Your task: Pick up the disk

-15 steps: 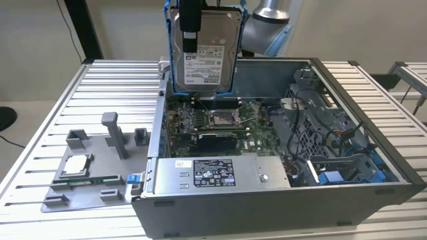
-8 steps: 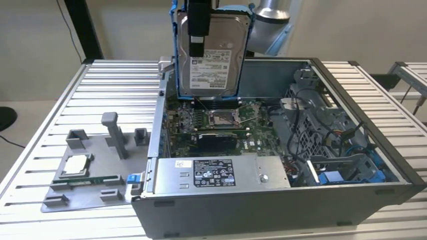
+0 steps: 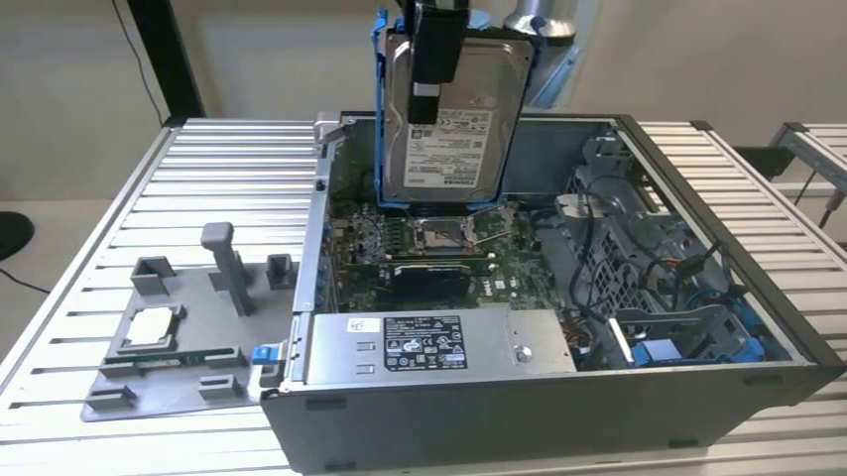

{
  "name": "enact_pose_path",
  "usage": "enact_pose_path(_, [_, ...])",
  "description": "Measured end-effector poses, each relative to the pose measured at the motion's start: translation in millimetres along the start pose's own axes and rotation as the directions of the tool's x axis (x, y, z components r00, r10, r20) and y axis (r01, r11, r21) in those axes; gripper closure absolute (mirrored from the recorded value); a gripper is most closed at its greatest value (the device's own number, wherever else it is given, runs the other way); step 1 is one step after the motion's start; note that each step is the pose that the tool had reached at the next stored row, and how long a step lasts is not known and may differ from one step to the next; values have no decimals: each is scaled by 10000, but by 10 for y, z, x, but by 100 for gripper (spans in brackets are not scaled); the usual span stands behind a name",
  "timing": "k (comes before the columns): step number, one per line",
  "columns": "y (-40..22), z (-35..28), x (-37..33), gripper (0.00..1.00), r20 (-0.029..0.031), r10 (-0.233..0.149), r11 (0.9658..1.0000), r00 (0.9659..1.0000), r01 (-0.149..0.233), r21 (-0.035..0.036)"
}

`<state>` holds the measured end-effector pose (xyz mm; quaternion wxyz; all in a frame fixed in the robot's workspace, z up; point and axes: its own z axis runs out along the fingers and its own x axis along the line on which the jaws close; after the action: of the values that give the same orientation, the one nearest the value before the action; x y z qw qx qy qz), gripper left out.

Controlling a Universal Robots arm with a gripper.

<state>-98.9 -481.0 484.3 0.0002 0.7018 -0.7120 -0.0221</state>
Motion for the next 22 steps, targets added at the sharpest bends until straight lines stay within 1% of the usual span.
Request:
enact_pose_path(3, [-60, 4, 64, 100, 0, -1, 10000, 10000, 1, 1])
enact_pose_path(8, [-200, 10, 157, 100, 1, 0, 10000, 10000, 0, 1])
enact_pose_path(13, [-340, 13, 236, 100, 1, -1, 10000, 10000, 1, 1])
enact_pose_path(22, [-625, 12, 376, 100, 0, 0, 10000, 10000, 0, 1])
